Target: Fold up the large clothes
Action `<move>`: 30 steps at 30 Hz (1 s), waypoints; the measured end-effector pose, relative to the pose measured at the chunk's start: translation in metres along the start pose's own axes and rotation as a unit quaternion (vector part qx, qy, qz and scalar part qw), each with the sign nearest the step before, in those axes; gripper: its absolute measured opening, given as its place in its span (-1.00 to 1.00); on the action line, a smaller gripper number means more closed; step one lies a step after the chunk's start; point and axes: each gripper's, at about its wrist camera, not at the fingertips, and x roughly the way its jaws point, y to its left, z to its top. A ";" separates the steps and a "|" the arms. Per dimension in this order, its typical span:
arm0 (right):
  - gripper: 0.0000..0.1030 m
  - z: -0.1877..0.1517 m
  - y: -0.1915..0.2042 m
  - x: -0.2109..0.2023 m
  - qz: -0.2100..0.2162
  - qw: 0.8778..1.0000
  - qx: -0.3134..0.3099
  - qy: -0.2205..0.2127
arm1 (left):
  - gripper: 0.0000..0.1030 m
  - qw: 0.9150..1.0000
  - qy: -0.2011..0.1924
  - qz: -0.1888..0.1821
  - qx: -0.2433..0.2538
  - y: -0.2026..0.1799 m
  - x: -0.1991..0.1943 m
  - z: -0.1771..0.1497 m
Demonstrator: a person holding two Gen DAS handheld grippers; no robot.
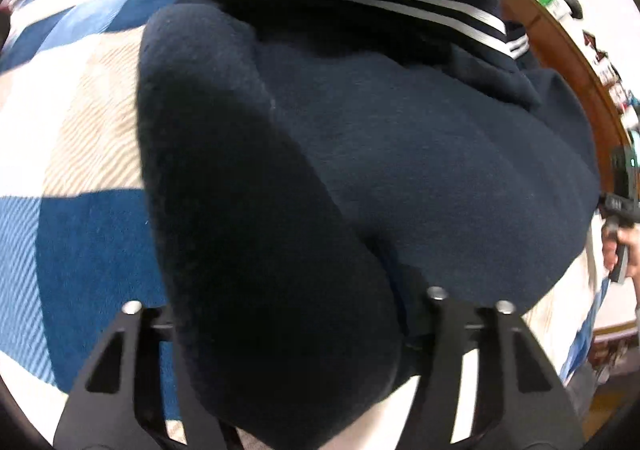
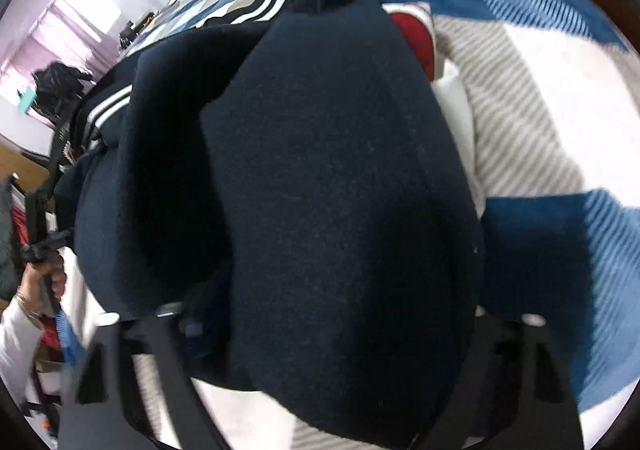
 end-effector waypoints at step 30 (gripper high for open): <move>-0.47 -0.092 0.019 -0.112 0.097 0.994 0.045 -0.022 | -0.65 0.996 0.007 -0.092 0.000 -0.022 -0.096 -0.053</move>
